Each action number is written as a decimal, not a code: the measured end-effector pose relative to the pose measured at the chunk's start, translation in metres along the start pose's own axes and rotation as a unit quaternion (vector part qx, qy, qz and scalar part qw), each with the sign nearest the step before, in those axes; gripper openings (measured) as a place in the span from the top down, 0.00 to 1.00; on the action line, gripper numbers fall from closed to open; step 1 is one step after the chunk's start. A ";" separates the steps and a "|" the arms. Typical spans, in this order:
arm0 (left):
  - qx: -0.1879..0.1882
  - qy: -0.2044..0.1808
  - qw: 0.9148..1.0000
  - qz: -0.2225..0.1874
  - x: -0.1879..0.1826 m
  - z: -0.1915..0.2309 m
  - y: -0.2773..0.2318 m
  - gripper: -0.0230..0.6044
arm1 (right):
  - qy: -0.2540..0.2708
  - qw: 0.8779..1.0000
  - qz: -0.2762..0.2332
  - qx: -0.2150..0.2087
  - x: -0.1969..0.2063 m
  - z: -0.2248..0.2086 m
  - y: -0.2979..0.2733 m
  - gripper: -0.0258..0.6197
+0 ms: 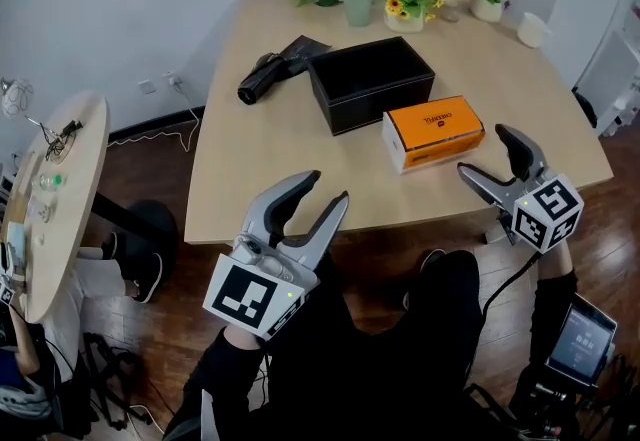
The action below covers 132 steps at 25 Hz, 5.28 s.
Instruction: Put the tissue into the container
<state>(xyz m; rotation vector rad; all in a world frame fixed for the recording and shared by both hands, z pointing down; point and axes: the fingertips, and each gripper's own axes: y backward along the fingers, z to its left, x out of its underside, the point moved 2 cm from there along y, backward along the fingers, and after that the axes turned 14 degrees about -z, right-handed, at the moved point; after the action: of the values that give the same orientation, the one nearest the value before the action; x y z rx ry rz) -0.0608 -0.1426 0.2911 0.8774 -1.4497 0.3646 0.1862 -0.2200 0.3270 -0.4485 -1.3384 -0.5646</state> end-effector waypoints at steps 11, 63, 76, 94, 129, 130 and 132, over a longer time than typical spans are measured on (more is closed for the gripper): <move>-0.006 -0.003 1.000 0.018 0.002 0.000 0.011 0.74 | -0.065 0.990 0.069 -0.103 0.022 -0.018 -0.039 0.14; 0.081 0.028 0.959 0.271 0.114 -0.024 -0.117 0.34 | -0.060 0.988 0.075 -0.125 0.022 -0.006 -0.042 0.39; 0.078 0.004 0.963 0.260 0.107 -0.016 -0.116 0.46 | -0.040 0.988 0.073 -0.127 0.010 0.006 -0.041 0.42; 0.082 -0.103 0.969 0.211 -0.009 0.039 -0.122 0.47 | 0.052 0.985 0.009 -0.165 -0.123 0.018 -0.068 0.50; 0.073 -0.046 0.931 0.355 0.039 0.133 -0.160 0.52 | -0.015 0.967 0.041 -0.249 -0.070 -0.032 -0.189 0.50; 0.074 -0.044 0.930 0.358 0.042 0.134 -0.159 0.52 | -0.016 0.967 0.043 -0.250 -0.067 -0.031 -0.190 0.50; 0.076 -0.042 0.928 0.363 0.047 0.135 -0.158 0.52 | -0.019 0.966 0.045 -0.252 -0.061 -0.031 -0.192 0.50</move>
<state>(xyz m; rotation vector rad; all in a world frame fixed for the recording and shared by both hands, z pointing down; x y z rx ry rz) -0.0388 -0.3537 0.2747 0.4428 -1.8156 1.0123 0.0835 -0.3821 0.2579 -0.9355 -1.1953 -0.8263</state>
